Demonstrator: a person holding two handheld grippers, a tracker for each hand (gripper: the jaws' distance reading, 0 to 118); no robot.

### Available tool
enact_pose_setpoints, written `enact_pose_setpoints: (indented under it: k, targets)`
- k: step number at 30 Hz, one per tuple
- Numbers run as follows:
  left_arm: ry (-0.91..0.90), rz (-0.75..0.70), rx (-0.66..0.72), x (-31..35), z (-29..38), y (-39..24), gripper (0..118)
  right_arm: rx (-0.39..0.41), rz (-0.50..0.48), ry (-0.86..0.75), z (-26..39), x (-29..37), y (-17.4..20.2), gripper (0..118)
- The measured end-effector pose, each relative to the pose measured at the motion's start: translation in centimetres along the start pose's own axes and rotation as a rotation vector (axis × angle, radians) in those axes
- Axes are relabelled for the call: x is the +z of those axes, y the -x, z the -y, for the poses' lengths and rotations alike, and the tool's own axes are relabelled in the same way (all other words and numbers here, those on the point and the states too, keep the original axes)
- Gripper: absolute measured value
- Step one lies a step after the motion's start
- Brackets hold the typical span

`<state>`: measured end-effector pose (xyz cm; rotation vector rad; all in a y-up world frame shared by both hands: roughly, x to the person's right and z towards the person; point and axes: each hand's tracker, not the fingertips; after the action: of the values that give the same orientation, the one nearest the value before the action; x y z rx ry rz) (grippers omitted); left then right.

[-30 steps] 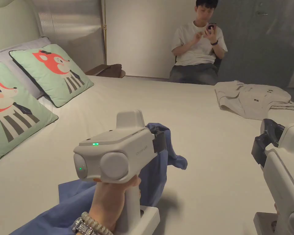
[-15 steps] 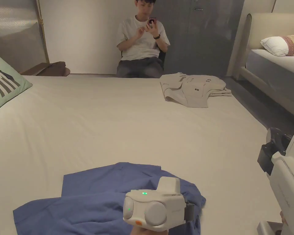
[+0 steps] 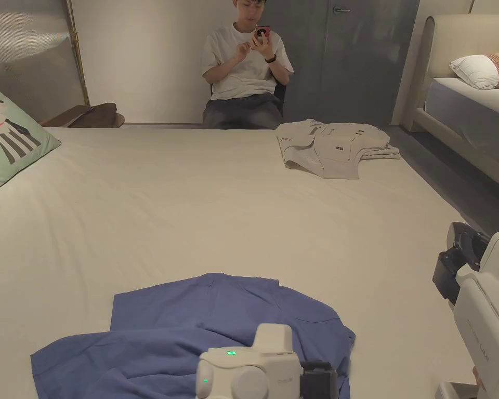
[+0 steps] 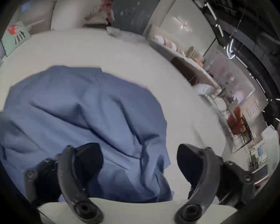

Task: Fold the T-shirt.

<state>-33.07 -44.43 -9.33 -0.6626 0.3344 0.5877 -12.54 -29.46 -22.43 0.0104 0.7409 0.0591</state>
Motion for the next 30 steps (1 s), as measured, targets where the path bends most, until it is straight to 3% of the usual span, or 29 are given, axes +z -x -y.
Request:
enact_pose_setpoints:
  k: [7, 9, 11, 13, 14, 15, 24, 29, 30]
  targets:
    - [-0.457, -0.210, -0.020, 14.1, -3.1, 4.6, 97, -0.019, -0.033, -0.015, -0.1, -0.5, 0.9, 0]
    - [-0.569, -0.310, -0.020, 18.2, -3.2, 6.2, 92, -0.023, -0.047, -0.017, 0.1, -0.6, 1.4, 0]
    - [-0.642, -0.423, -0.020, 21.3, -3.2, 7.7, 70, -0.026, -0.062, -0.014, 0.2, -0.8, 2.0, 0]
    - [-0.706, -0.523, 0.003, 24.0, -2.9, 8.9, 25, -0.029, -0.074, -0.013, 0.4, -0.9, 2.4, 0]
    - [-0.732, -0.562, 0.022, 25.2, -2.8, 9.3, 9, -0.030, -0.081, -0.011, 0.5, -1.0, 2.7, 0]
    - [-0.755, -0.581, 0.042, 26.1, -2.5, 9.9, 1, -0.030, -0.087, -0.009, 0.5, -1.0, 2.9, 0]
    - [-0.716, -0.625, 0.061, 27.7, -1.6, 11.9, 1, -0.025, -0.113, 0.002, 0.7, -1.3, 3.8, 0]
    - [-0.520, -0.589, 0.135, 24.6, -2.0, 16.0, 1, -0.015, -0.114, 0.024, 1.4, -1.4, 4.0, 0]
    - [-0.495, -0.581, 0.168, 23.7, -2.0, 17.3, 6, -0.009, -0.112, 0.033, 1.6, -1.5, 4.1, 0]
